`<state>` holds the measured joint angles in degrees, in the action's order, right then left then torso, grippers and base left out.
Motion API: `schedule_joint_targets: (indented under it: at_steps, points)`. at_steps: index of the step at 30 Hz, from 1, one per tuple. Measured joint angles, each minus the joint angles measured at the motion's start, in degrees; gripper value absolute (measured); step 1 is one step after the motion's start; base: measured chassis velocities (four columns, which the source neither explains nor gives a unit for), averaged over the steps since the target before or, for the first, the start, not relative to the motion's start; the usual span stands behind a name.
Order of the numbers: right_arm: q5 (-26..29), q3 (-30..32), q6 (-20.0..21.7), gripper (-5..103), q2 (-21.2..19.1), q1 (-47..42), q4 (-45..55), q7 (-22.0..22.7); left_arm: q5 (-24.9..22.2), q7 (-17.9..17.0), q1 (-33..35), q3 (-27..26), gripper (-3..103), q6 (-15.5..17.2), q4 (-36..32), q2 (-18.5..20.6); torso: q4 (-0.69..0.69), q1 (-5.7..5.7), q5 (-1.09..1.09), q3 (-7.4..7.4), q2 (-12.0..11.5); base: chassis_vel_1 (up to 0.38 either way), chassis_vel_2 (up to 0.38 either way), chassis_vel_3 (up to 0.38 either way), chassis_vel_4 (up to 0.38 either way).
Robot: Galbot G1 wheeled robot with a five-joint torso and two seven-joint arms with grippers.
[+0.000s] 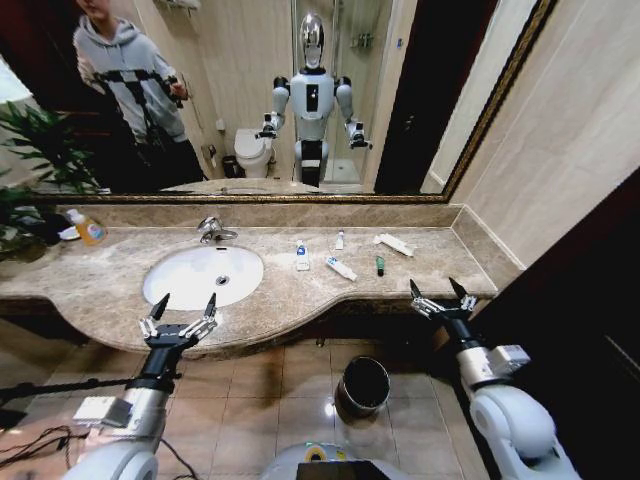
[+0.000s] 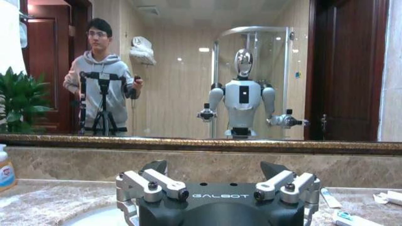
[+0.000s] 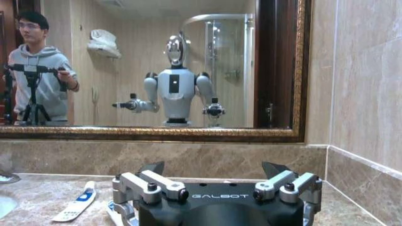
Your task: Pick up the trash from the sink and place it in the trash bin.
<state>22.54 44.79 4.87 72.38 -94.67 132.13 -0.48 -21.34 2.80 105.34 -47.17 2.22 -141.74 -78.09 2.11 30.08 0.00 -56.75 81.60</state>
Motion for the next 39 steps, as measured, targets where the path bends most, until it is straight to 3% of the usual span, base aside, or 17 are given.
schedule_joint_targets:
  at_steps: [9,14,18,22,23,28,39]
  points:
    - [1.0,0.1,-0.1,100,0.0,0.6,-0.8,-0.1,0.0,0.0,0.0,0.0,100,0.0,0.0,0.0,-0.01,0.0,0.01,0.0,0.0,0.0,0.0,0.0,0.0]
    - [5.0,-0.8,3.9,100,-2.1,6.4,-3.8,1.0,0.0,0.0,0.0,0.0,100,0.0,0.0,0.0,0.0,0.0,0.01,0.0,0.0,0.0,0.0,0.0,0.0]
    - [5.6,-1.0,4.5,100,-3.2,8.0,-5.1,1.1,0.0,0.0,0.0,0.0,100,0.0,0.0,0.0,0.01,0.0,0.02,0.0,0.0,0.0,0.0,0.0,0.0]
    - [8.0,-1.8,5.6,100,-7.2,13.4,-10.8,0.6,0.0,0.0,0.0,0.0,100,0.0,0.0,0.0,0.0,0.0,0.01,0.0,0.0,0.0,0.0,0.0,0.0]
    - [9.4,-3.0,5.6,100,-9.9,17.3,-15.7,-0.6,0.0,0.0,0.0,0.0,100,0.0,0.0,0.0,0.0,0.0,0.01,0.0,0.0,0.0,0.0,0.0,0.0]
    - [10.1,-5.8,5.2,100,-13.0,24.1,-24.8,-2.8,0.0,0.0,0.0,0.0,100,0.0,0.0,0.0,0.01,0.0,0.02,-0.01,0.0,0.0,0.0,0.0,0.0]
    - [9.9,-13.0,4.2,100,-14.3,38.4,-41.0,-4.3,0.0,0.0,0.0,0.0,100,0.0,0.0,0.0,0.0,0.0,0.02,-0.01,0.0,0.0,0.0,0.0,0.0]
